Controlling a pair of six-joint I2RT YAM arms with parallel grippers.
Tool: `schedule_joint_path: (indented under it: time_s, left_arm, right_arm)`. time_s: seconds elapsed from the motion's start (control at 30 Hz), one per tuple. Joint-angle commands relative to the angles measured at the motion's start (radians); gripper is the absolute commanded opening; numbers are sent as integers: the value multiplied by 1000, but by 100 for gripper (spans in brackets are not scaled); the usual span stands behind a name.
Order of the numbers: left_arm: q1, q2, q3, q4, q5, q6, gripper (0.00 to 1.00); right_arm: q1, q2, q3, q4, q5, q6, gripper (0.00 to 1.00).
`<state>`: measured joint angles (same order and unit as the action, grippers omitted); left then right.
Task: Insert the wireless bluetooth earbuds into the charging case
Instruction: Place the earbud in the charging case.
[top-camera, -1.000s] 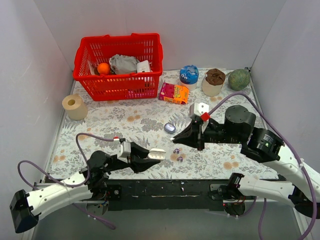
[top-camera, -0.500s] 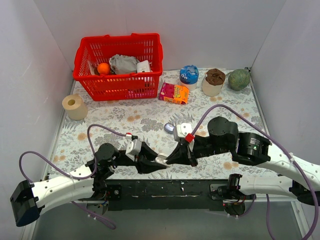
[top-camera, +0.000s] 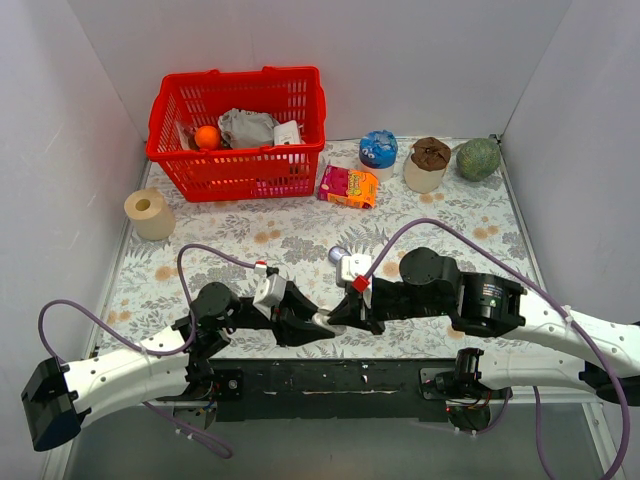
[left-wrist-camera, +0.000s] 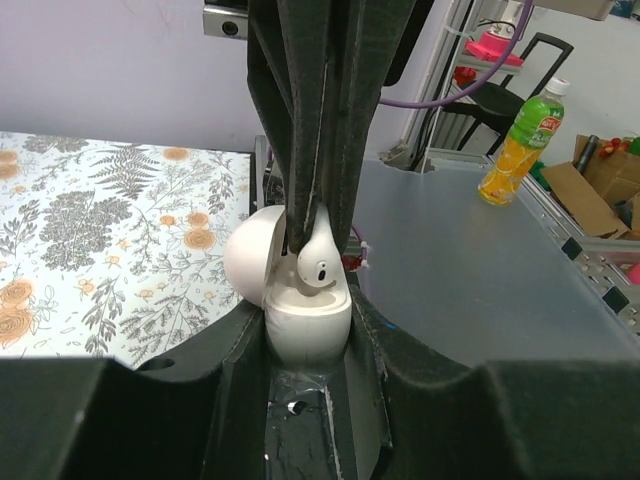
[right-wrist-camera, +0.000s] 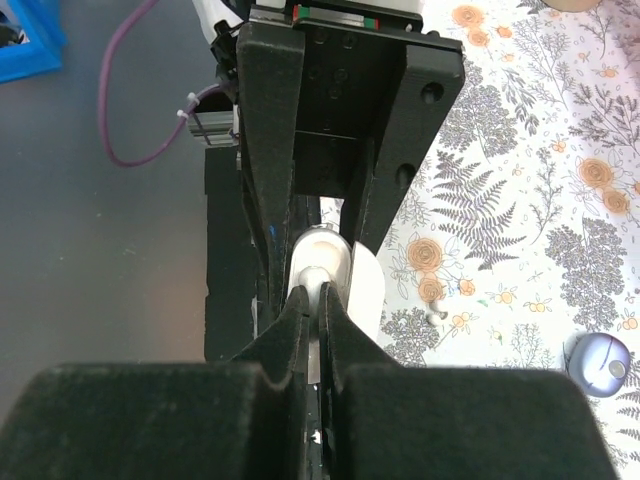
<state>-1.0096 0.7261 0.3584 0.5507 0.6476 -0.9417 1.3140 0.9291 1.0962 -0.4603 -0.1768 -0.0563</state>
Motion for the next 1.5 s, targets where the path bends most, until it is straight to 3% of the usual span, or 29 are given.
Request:
schedule_joint_path:
  time_s: [0.0, 1.2, 1.4, 1.47]
  left_arm:
    - [3, 6, 37, 6, 11, -9, 0]
    - [3, 1, 42, 32, -22, -20, 0]
    - [5, 1, 36, 43, -23, -26, 0]
    - [3, -1, 30, 49, -23, -31, 0]
  right_arm:
    - [11, -13, -7, 94, 54, 4, 1]
    - [64, 20, -32, 71, 106, 35, 2]
    - [65, 19, -18, 63, 160, 50, 25]
    - [65, 17, -13, 63, 172, 50, 29]
